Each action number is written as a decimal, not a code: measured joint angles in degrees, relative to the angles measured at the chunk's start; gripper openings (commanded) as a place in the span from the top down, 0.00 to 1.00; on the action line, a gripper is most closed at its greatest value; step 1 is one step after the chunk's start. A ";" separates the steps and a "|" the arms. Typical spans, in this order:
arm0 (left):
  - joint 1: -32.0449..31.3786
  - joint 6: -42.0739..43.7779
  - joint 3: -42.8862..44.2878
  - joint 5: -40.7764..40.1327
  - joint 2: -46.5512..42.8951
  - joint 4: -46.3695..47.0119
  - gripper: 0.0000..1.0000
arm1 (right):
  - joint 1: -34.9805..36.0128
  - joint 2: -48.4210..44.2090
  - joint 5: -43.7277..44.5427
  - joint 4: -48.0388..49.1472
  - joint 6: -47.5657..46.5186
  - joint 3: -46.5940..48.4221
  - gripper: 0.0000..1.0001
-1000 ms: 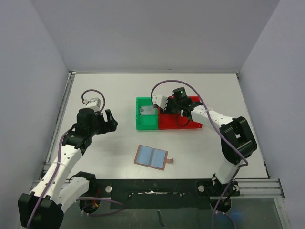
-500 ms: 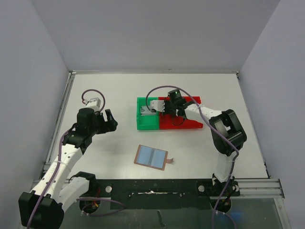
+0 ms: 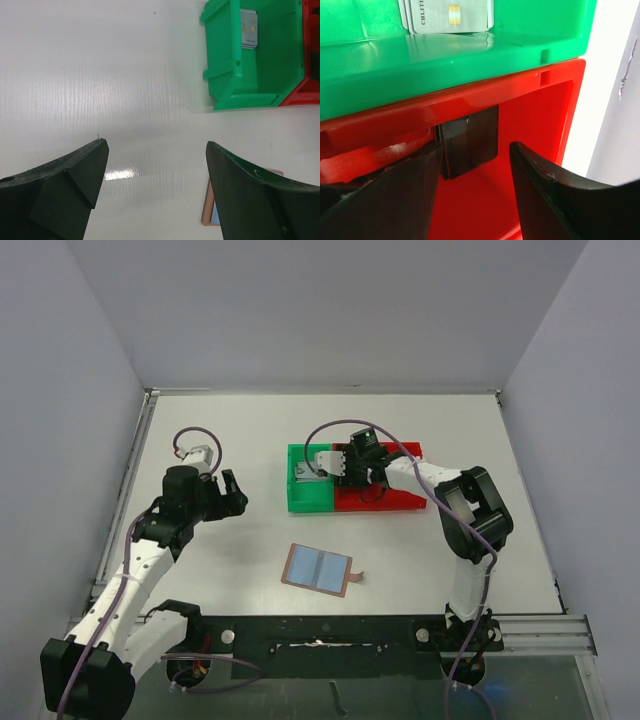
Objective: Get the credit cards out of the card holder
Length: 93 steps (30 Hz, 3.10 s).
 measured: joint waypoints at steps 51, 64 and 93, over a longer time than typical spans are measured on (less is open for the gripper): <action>-20.76 -20.63 -11.96 17.68 13.11 11.85 0.42 | 34.14 -38.84 18.08 -3.93 137.76 -38.49 0.55; -23.89 -20.90 -11.93 15.89 17.57 14.08 0.48 | 34.01 -36.22 17.81 -2.45 139.05 -40.33 0.61; -28.04 -24.96 -13.49 8.66 14.34 14.88 0.73 | 25.35 -33.75 7.21 5.46 127.93 -41.48 0.46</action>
